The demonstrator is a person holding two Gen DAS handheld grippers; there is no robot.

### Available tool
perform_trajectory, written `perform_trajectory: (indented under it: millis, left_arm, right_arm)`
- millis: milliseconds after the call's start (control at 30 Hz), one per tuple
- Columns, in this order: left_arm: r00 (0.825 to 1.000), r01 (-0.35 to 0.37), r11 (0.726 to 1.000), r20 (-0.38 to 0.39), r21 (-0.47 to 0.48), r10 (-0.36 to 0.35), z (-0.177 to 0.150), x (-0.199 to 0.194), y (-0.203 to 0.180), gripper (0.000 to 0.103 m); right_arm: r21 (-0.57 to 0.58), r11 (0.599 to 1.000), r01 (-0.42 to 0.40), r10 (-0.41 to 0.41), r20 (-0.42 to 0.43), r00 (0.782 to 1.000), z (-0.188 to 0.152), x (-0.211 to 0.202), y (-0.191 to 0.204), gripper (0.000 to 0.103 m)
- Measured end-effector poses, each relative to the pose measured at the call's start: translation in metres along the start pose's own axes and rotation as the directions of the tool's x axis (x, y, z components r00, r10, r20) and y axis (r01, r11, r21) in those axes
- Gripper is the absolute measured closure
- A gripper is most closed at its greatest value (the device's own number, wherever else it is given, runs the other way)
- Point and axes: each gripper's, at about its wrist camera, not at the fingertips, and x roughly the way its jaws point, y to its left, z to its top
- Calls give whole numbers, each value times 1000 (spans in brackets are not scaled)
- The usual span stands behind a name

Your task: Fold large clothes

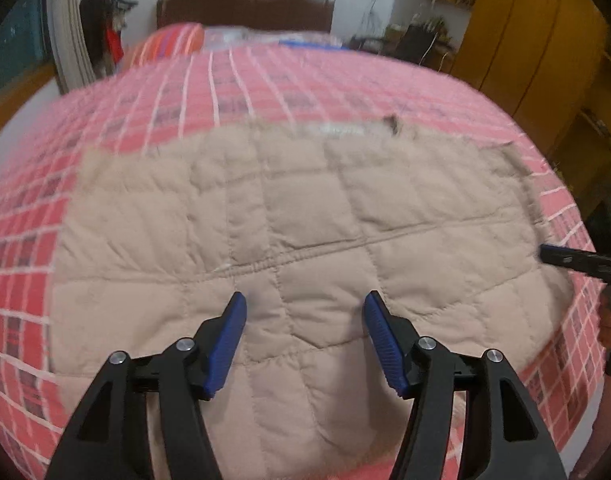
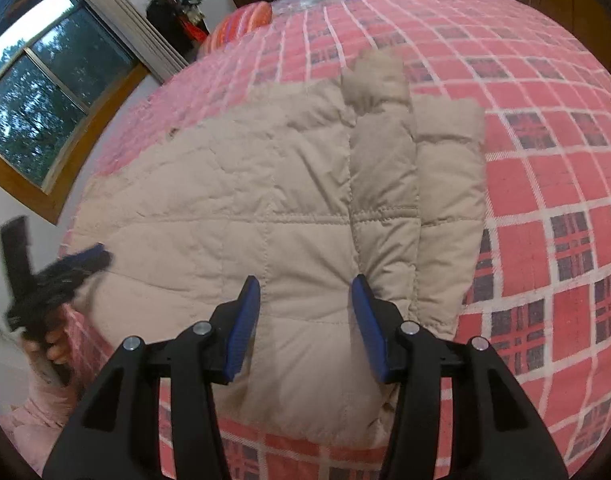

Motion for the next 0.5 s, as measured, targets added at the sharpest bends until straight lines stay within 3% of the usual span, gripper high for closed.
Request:
perform_trajectory:
  millis: [67,133,200,267,500]
  left_arm:
    - [1000,9,1000,0,-4,-9,-2,1,2,39]
    - [1000,25,1000,-1,-12,-25,-3,1,5,39]
    - [999,38,999,-3,-19,-38,-3,1,8,38]
    - [999,41,999,-1,-19,-41,-4,1,9,37]
    - [999,46,999,7,-10,-46,-5,2,9,34]
  right_arm:
    - [10,999,-32,32,46,998,0,-23,-3,42]
    - [29,1000,-4,2,66,998,1,-37,-10,31]
    - [56,997,51,-55,75,996,1,-44,-21,29]
    - [116,993,35,-42,57,997,-2,-43,-41,29]
    - [267,950,-164,161,35,986,-16,-12,-87,29]
